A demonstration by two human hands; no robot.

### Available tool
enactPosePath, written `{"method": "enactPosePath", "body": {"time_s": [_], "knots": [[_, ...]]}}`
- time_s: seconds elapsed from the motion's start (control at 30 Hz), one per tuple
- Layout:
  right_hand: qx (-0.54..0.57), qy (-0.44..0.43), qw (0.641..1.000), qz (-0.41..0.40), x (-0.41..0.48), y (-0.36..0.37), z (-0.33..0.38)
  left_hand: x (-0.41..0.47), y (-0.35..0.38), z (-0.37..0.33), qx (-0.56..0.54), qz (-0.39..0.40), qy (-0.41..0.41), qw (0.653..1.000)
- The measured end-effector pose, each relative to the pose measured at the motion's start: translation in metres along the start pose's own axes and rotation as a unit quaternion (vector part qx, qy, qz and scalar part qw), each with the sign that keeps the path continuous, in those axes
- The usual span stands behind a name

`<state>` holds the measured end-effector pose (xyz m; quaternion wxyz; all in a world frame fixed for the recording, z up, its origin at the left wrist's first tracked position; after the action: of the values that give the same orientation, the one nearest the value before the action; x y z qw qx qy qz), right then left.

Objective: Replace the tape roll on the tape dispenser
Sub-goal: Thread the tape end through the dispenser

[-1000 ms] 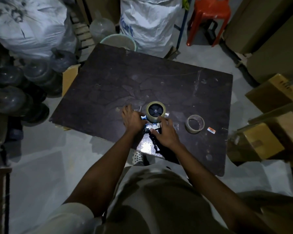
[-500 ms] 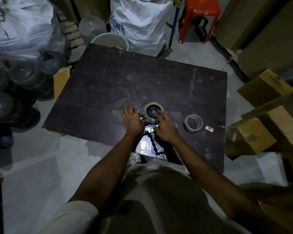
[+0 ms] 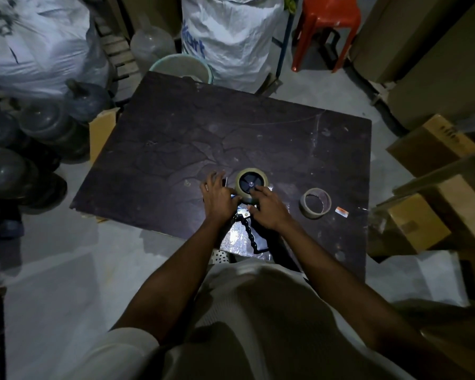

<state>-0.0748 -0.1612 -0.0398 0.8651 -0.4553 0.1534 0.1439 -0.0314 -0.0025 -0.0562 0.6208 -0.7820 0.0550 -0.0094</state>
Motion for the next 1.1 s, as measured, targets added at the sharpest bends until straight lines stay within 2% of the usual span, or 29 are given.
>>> {"method": "enactPosePath", "body": {"time_s": [0.2,0.4,0.53,0.7,0.77,0.93,1.1], "knots": [[-0.030,-0.012,0.999,0.007,0.007,0.003,-0.003,-0.007,0.001,0.003,-0.057,-0.047,0.004,0.997],[-0.045,-0.020,0.999,0.015,0.009,0.004,-0.001,-0.008,-0.004,0.002,-0.108,-0.102,-0.033,0.988],[-0.027,-0.035,0.998,0.043,-0.002,0.000,0.002,-0.007,-0.008,0.001,-0.105,-0.091,-0.053,0.989],[0.076,0.031,0.996,-0.045,-0.032,0.005,0.001,-0.007,-0.010,0.001,-0.095,-0.082,-0.047,0.991],[0.097,0.056,0.993,-0.033,-0.035,0.014,0.003,-0.009,-0.011,0.001,-0.089,-0.095,-0.036,0.991],[0.083,0.091,0.992,-0.035,-0.024,0.021,0.000,-0.018,-0.011,-0.001,-0.107,-0.096,-0.037,0.989],[0.055,0.080,0.995,-0.035,-0.019,0.025,-0.002,-0.024,-0.017,-0.006,-0.118,-0.097,-0.031,0.988]]}}
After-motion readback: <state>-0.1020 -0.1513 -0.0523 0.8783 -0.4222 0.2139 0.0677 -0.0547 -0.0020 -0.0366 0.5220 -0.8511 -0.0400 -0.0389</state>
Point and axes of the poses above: each hand's wrist, its own x-axis towards the middle knuckle, its own y-axis out of the palm, z = x × y, the point moved 4 cm from there along x, towards the middle knuckle, and after that the axes turned 4 degrees about x, right-handed, at the moved point
